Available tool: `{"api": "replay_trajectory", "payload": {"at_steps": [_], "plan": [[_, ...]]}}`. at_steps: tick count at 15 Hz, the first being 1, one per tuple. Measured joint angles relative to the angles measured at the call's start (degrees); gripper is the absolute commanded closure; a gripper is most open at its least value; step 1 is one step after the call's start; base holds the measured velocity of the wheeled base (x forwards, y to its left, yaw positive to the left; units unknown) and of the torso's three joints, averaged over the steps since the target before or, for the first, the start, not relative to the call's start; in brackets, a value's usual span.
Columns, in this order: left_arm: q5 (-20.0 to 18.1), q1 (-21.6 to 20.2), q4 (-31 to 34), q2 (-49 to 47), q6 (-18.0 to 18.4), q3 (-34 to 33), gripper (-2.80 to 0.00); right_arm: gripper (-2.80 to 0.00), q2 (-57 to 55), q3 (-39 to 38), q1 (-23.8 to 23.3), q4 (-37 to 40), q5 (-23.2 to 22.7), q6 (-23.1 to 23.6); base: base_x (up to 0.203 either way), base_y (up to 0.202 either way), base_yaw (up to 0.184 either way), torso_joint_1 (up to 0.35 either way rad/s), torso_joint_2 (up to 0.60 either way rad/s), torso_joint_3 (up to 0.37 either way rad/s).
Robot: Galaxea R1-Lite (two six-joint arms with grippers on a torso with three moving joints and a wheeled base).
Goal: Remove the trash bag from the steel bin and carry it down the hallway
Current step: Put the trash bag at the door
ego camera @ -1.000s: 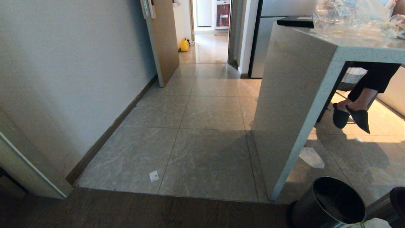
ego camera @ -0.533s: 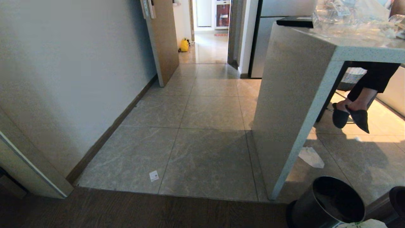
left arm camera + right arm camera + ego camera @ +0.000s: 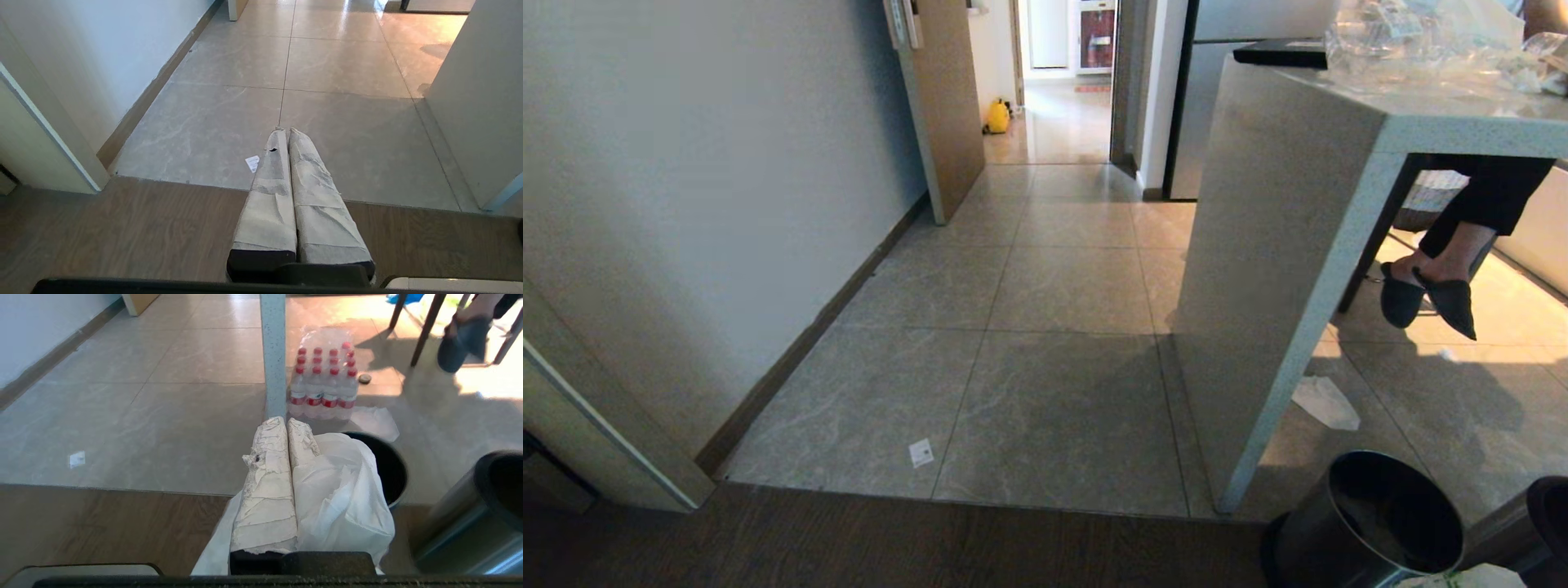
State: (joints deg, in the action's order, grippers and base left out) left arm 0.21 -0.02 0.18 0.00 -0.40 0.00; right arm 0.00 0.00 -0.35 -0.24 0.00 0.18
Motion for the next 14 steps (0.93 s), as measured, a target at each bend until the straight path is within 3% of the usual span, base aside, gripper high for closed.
{"api": "replay_trajectory", "payload": {"at_steps": [7, 14], "plan": [[0.0, 0.1, 0.1, 0.0, 0.0, 0.0, 0.0, 0.0, 0.0, 0.0, -0.2, 0.0, 0.0, 0.1, 0.0, 0.172, 0.002, 0.001, 0.0, 0.001], [0.0, 0.0, 0.1, 0.0, 0.3, 0.0, 0.0, 0.0, 0.0, 0.0, -0.1, 0.0, 0.0, 0.1, 0.0, 0.0, 0.0, 0.0, 0.0, 0.0]]}}
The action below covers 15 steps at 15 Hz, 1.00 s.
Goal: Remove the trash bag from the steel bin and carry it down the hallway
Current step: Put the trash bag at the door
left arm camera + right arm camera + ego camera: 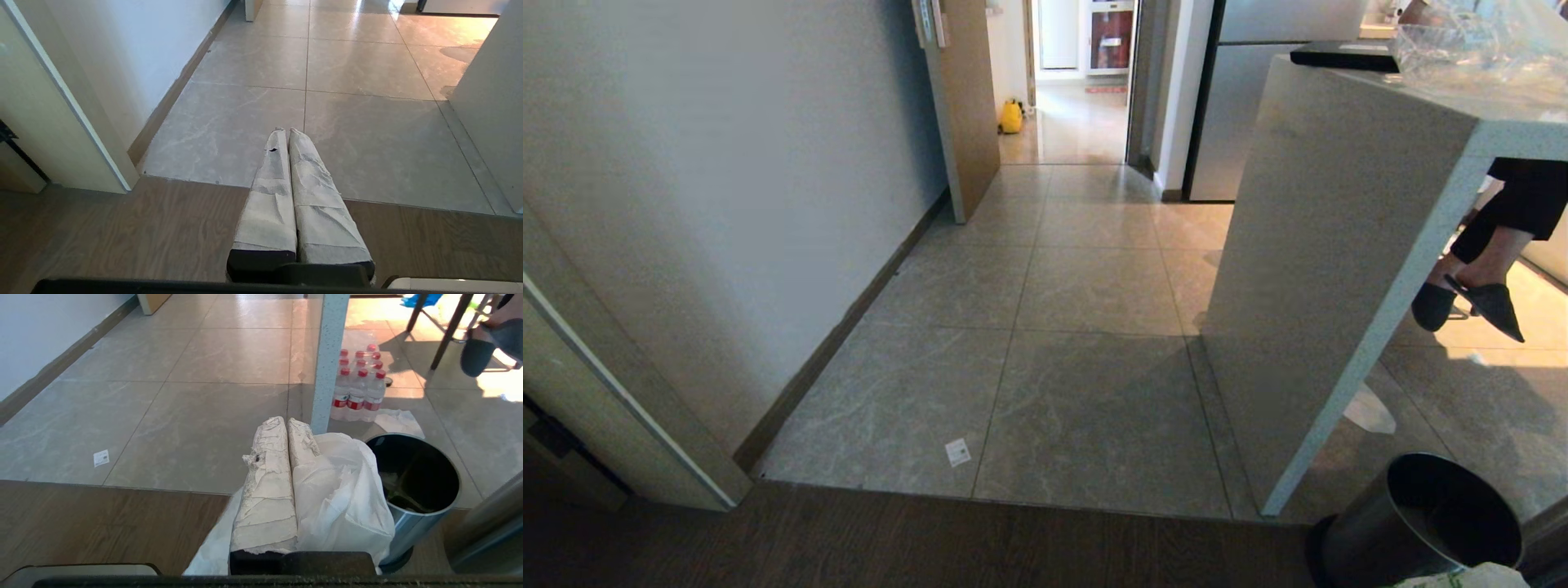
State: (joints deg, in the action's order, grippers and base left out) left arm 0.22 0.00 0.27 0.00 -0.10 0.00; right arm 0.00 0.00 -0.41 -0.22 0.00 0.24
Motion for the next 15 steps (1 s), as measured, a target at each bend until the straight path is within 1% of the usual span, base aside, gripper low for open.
{"api": "replay_trajectory", "payload": {"at_steps": [8, 9, 15], "plan": [[0.0, 0.0, 0.0, 0.0, -0.2, 0.0, 0.0, 0.0, 0.0, 0.0, 0.0, 0.0, 0.0, 0.0, 0.0, 0.0, 0.0, 0.0, 0.0, 0.0], [0.0, 0.0, 0.0, 0.0, -0.2, 0.0, 0.0, 0.0, 0.0, 0.0, 0.0, 0.0, 0.0, 0.0, 0.091, 0.0, 0.0, 0.002, 0.0, 0.002], [0.0, 0.0, 0.0, 0.0, -0.3, 0.0, 0.0, 0.0, 0.0, 0.0, 0.0, 0.0, 0.0, 0.0, 0.184, 0.0, 0.002, 0.002, 0.0, 0.001]]}}
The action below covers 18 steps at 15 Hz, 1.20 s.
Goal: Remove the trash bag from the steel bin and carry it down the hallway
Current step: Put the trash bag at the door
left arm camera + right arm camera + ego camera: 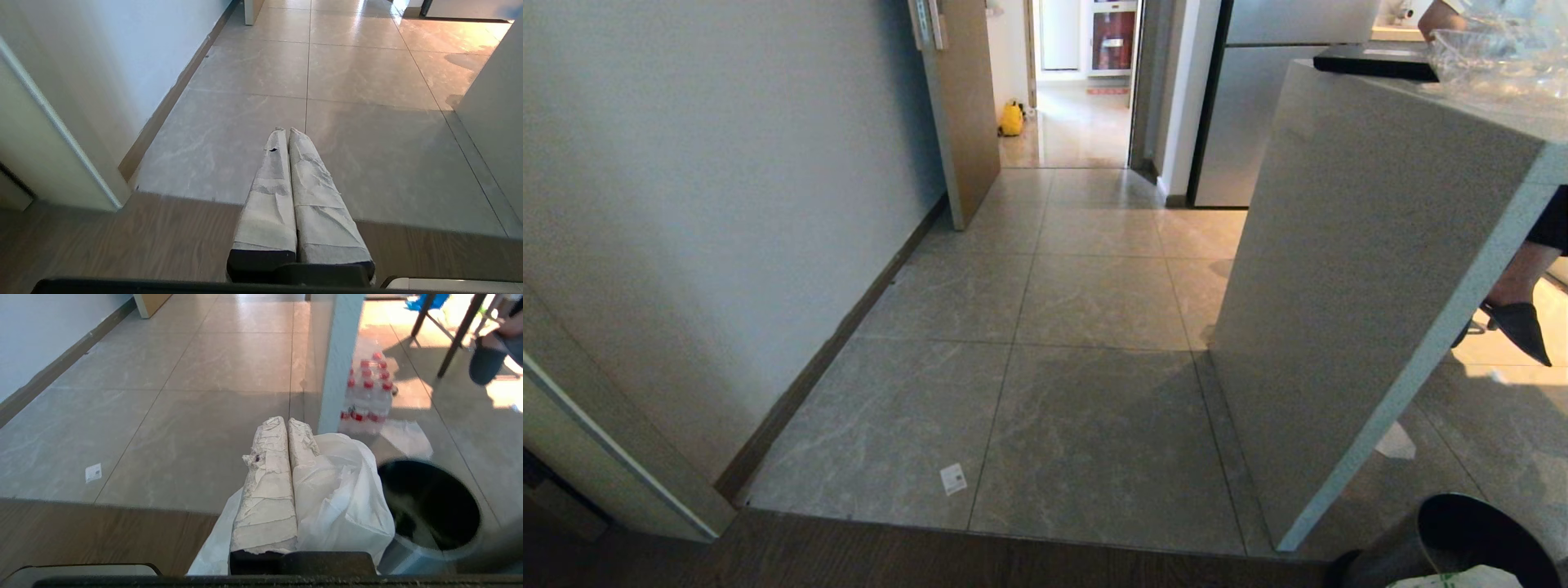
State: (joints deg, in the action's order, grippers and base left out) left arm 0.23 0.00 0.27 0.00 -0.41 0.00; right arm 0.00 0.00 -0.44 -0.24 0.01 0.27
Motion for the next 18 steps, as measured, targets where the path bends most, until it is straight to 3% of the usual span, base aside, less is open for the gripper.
{"api": "replay_trajectory", "payload": {"at_steps": [18], "plan": [[0.0, 0.0, 0.0, 0.0, 0.0, 0.0, 0.0, 0.0, 0.0, 0.0, 0.0, 0.0, 0.0, 0.0, 0.189, 0.0, 0.002, 0.003, 0.0, 0.003]]}}
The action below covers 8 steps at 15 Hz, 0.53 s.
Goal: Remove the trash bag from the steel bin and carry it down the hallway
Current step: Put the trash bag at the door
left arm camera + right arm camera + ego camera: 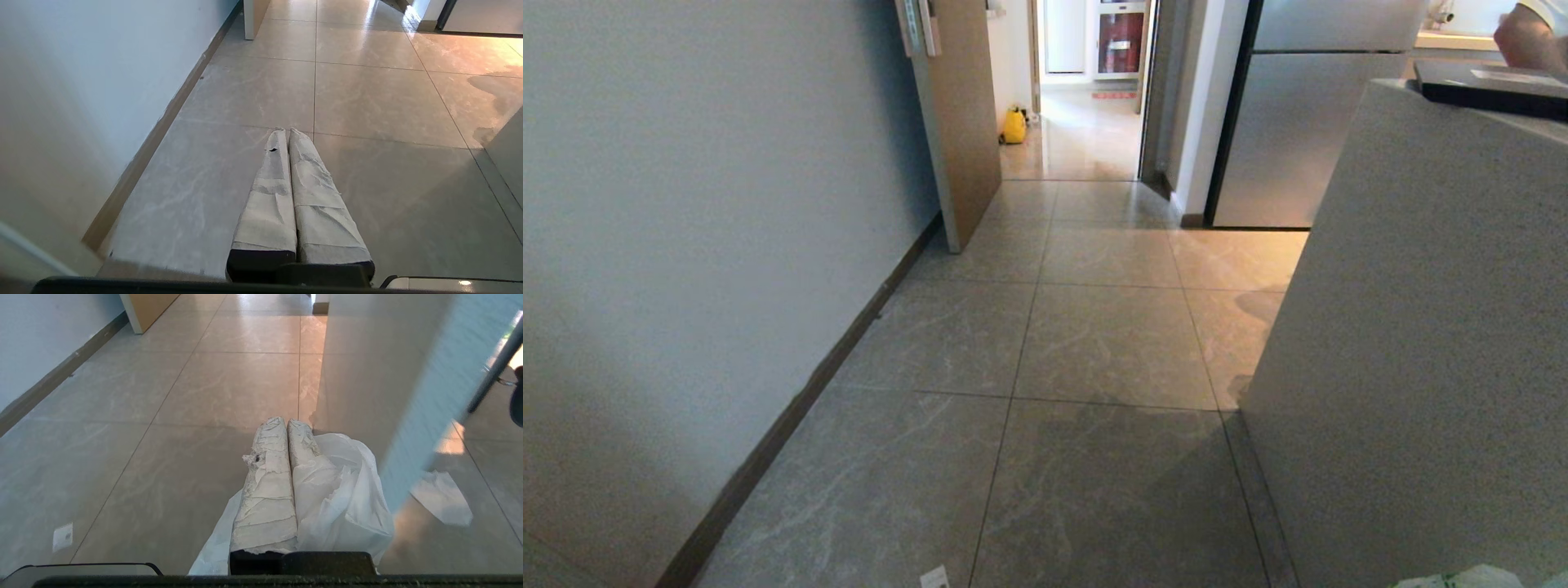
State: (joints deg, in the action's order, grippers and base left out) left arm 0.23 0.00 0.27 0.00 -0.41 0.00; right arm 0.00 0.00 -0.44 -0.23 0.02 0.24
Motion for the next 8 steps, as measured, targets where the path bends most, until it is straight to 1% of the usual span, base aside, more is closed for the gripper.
{"api": "replay_trajectory", "payload": {"at_steps": [8], "plan": [[0.0, 0.0, -0.1, 0.0, 0.0, 0.0, 0.0, 0.0, 0.0, 0.0, 0.0, 0.0, 0.0, 0.0, 0.188, 0.0, 0.002, 0.002, 0.0, 0.004]]}}
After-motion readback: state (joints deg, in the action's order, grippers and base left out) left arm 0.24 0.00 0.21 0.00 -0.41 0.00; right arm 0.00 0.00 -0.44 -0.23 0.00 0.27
